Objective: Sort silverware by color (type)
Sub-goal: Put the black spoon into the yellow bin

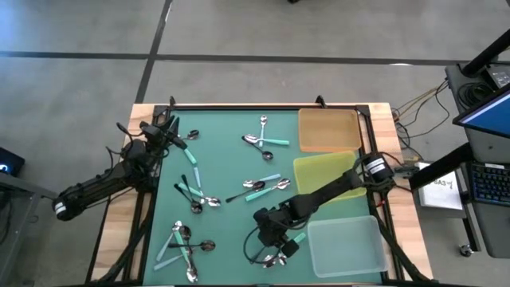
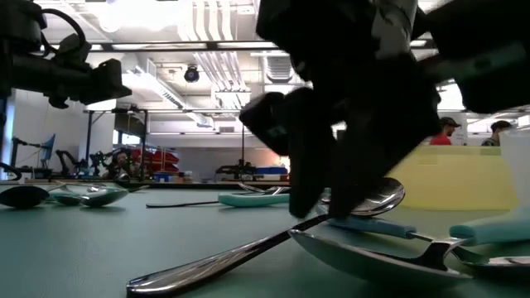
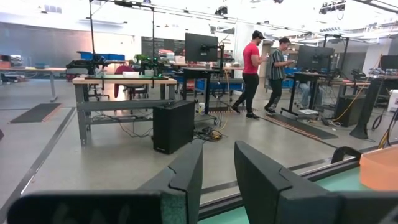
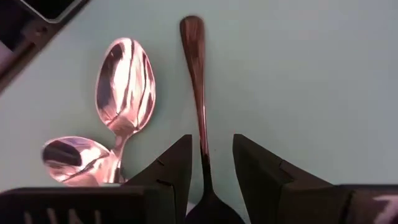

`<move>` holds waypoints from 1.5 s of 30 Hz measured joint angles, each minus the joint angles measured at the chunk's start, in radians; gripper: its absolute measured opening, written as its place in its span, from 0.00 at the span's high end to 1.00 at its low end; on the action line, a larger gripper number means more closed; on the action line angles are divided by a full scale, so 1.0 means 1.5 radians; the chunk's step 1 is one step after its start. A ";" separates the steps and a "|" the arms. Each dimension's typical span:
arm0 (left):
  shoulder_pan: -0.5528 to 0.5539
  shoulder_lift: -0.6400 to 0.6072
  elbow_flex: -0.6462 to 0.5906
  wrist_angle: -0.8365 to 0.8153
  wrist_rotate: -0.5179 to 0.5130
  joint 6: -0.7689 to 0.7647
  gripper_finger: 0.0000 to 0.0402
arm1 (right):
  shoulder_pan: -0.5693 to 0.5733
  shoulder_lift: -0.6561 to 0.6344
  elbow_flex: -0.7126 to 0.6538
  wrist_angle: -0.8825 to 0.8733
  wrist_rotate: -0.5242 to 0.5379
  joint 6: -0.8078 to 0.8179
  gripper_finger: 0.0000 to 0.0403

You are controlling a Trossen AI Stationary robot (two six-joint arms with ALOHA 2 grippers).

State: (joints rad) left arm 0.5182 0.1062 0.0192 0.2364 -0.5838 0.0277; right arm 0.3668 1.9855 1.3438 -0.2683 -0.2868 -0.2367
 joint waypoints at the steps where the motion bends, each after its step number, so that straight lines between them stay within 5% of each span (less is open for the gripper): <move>1: 0.000 0.000 0.000 0.000 0.000 0.000 0.81 | 0.000 0.006 0.002 -0.006 0.000 -0.001 0.73; 9: 0.000 0.000 0.000 0.000 0.000 0.000 0.81 | 0.001 0.014 0.008 -0.008 0.026 0.016 0.75; 16: 0.000 0.000 0.000 0.001 0.000 0.000 0.81 | 0.000 0.010 0.008 -0.040 0.050 -0.011 0.95; 23: 0.000 0.000 0.000 0.001 0.000 0.000 0.81 | 0.000 -0.011 0.005 -0.075 0.074 -0.002 0.97; 36: 0.000 0.000 0.000 0.001 0.000 0.000 0.81 | -0.031 -0.282 -0.011 -0.307 0.263 0.083 0.98; 41: 0.000 0.000 0.000 0.001 0.000 0.000 0.81 | -0.063 -0.386 -0.063 -0.448 0.381 0.183 0.98; 45: 0.000 0.000 0.000 0.001 0.000 0.000 0.81 | -0.101 -0.477 -0.143 -0.500 0.409 0.260 0.98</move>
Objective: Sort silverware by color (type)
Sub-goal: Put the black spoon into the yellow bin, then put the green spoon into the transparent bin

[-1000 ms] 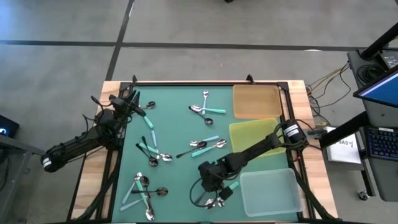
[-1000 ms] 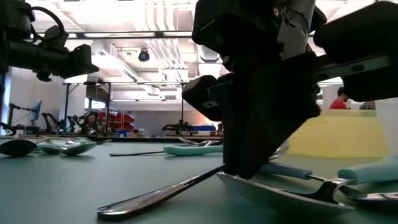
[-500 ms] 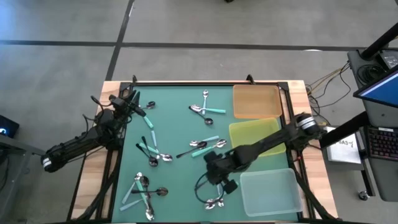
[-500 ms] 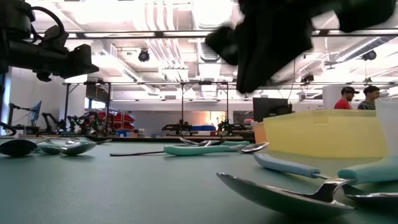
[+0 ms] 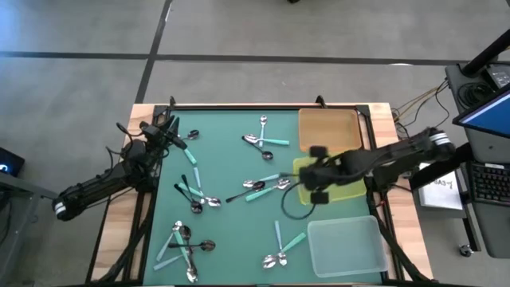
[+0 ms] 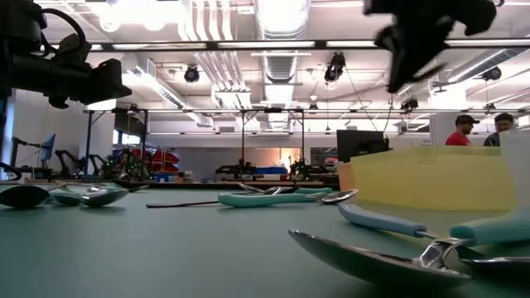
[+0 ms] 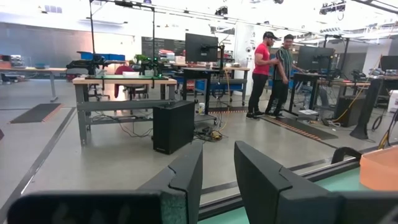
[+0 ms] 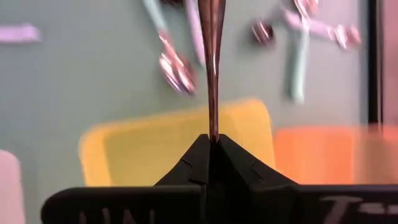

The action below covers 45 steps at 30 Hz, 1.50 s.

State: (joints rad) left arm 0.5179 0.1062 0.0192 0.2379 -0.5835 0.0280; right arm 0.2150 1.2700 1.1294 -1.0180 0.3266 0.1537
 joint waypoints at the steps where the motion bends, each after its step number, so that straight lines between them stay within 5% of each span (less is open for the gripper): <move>1: 0.000 0.000 0.000 0.000 0.000 0.000 0.81 | -0.010 -0.021 -0.027 -0.001 0.000 0.016 0.98; 16: 0.000 0.000 0.000 0.000 0.000 0.000 0.81 | -0.061 -0.191 -0.298 0.003 -0.066 0.233 0.97; 32: 0.000 0.000 0.000 0.000 0.000 0.000 0.81 | -0.059 -0.183 -0.289 0.019 -0.100 0.284 0.71; 38: 0.000 0.000 0.000 0.000 0.000 0.000 0.81 | -0.057 -0.182 -0.287 0.174 -0.230 0.284 0.65; 45: 0.000 0.000 0.000 0.000 0.000 0.000 0.81 | -0.003 -0.176 -0.287 0.400 -0.290 0.285 0.67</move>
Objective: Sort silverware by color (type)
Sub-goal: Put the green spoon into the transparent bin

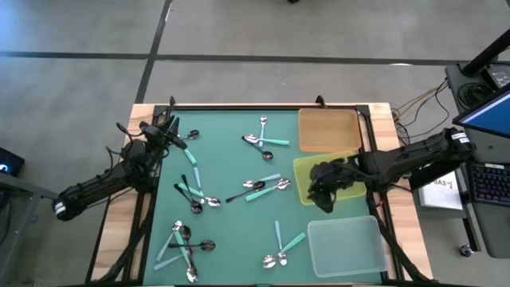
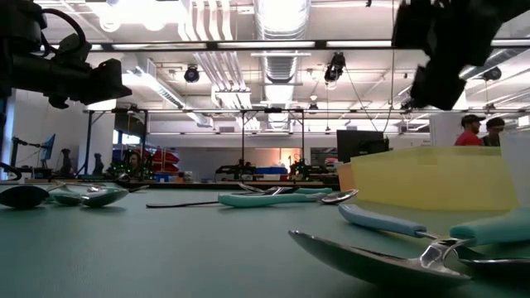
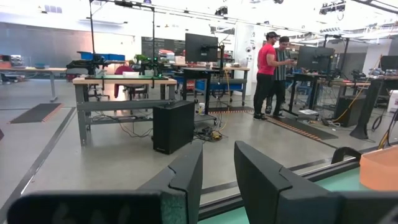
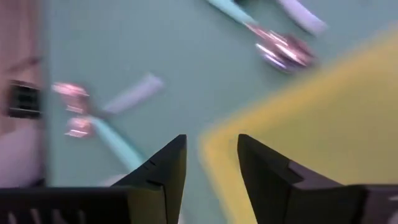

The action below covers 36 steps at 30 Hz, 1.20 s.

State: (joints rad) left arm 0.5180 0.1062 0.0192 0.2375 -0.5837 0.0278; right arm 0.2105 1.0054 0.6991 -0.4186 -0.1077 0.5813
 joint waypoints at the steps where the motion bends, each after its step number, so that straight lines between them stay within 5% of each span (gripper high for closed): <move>1: 0.000 0.000 0.000 0.000 0.000 0.000 0.81 | 0.013 0.004 0.000 0.029 -0.012 0.000 0.68; 7: 0.000 0.000 0.000 0.000 0.000 0.000 0.81 | 0.103 0.072 0.001 0.151 -0.040 -0.023 0.68; 19: 0.000 0.000 0.000 0.000 0.000 0.000 0.81 | 0.177 0.292 0.054 0.161 -0.031 -0.063 0.69; 36: 0.000 0.000 0.000 0.000 0.000 0.000 0.81 | 0.177 0.461 0.298 -0.048 -0.034 -0.341 0.66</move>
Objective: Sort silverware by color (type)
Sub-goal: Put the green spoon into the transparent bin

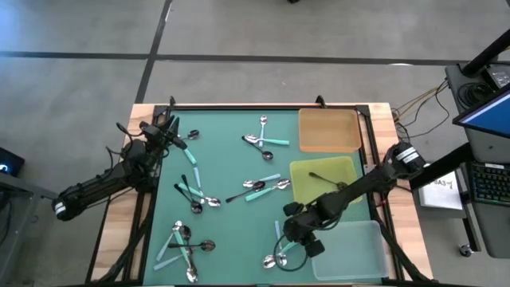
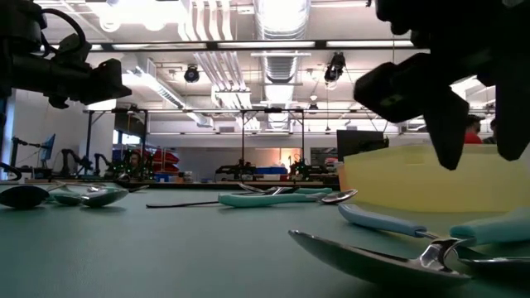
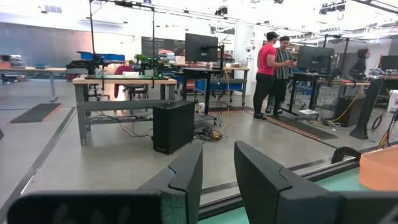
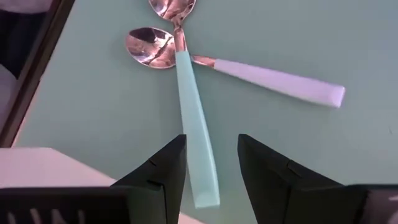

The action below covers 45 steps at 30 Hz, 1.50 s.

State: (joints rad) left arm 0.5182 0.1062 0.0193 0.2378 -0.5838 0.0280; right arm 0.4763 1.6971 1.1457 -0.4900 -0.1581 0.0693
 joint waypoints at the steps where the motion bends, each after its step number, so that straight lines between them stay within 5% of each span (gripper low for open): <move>1: 0.000 0.000 0.000 0.000 0.000 0.000 0.81 | 0.001 0.013 0.014 -0.005 0.000 -0.007 0.66; 11: 0.000 0.000 0.000 0.000 0.000 0.000 0.81 | 0.006 0.114 0.114 -0.058 -0.022 -0.007 0.66; 28: 0.000 0.000 0.000 0.000 0.000 0.000 0.81 | 0.029 0.189 0.152 -0.059 0.003 0.023 0.73; 35: 0.000 0.000 0.000 0.000 0.000 0.000 0.81 | 0.029 0.178 0.151 -0.063 0.016 0.023 0.90; 45: 0.000 0.000 0.000 0.000 0.000 0.000 0.81 | 0.028 0.072 0.147 -0.103 0.033 0.037 0.90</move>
State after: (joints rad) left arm 0.5179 0.1062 0.0190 0.2375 -0.5838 0.0280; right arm 0.5182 1.8058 1.3663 -0.6443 -0.1092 0.1246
